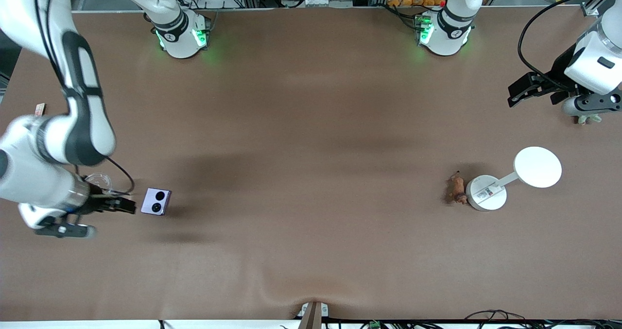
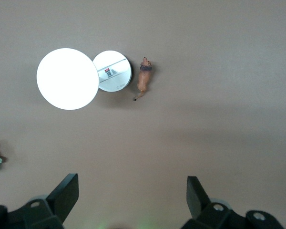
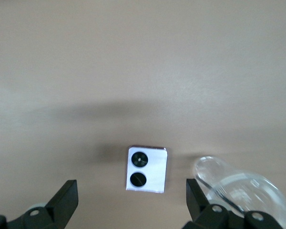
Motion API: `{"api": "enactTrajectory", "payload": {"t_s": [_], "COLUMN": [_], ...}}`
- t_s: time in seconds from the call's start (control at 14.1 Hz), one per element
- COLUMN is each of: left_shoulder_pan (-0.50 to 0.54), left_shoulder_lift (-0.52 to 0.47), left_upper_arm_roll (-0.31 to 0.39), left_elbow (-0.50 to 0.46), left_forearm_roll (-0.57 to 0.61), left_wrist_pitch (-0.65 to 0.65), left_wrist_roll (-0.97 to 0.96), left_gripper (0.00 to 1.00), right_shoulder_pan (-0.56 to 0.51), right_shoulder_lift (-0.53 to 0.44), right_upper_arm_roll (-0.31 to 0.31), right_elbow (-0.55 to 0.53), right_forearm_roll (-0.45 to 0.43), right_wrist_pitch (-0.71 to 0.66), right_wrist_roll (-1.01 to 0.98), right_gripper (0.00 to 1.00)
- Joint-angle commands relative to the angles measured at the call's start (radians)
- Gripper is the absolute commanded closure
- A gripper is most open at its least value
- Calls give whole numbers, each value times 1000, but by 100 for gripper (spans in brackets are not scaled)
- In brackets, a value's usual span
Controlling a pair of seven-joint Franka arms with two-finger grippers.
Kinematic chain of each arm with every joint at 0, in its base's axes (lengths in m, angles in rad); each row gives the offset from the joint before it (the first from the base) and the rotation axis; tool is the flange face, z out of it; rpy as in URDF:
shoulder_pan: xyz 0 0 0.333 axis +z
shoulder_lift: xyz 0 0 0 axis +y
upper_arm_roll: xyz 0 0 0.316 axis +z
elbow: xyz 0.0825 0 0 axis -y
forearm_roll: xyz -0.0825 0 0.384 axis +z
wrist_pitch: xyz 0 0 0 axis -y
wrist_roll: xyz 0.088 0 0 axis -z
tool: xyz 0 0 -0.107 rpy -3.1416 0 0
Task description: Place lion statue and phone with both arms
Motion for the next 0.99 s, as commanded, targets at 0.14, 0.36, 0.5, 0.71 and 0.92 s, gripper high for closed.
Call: {"api": "enactTrajectory", "payload": {"t_s": [0.14,0.36,0.5,0.71,0.92], "left_shoulder_pan": [3,3,3,3,3], "left_shoulder_lift": [-9,-12,-15,-14,-11], "left_upper_arm_roll": [5,5,5,5,5], "left_elbow": [-2,-2,0,10,21], "left_forearm_roll": [-6,-6,-6,-6,-6], "left_wrist_pitch": [-4,-4,-4,-4,-4], "left_wrist_roll": [18,18,18,19,21], "left_gripper": [0,0,0,0,0], "right_shoulder_pan": [-39,-41,-50,-70,-110], "right_shoulder_lift": [-289,-410,-462,-490,-498], "right_upper_arm_roll": [10,21,23,27,49], "right_elbow": [-46,-53,-72,-73,-72], "right_forearm_roll": [-28,-97,-97,-97,-86], "right_wrist_pitch": [-279,-420,-518,-555,-586], "right_wrist_roll": [15,22,28,53,55], "right_gripper": [0,0,0,0,0]}}
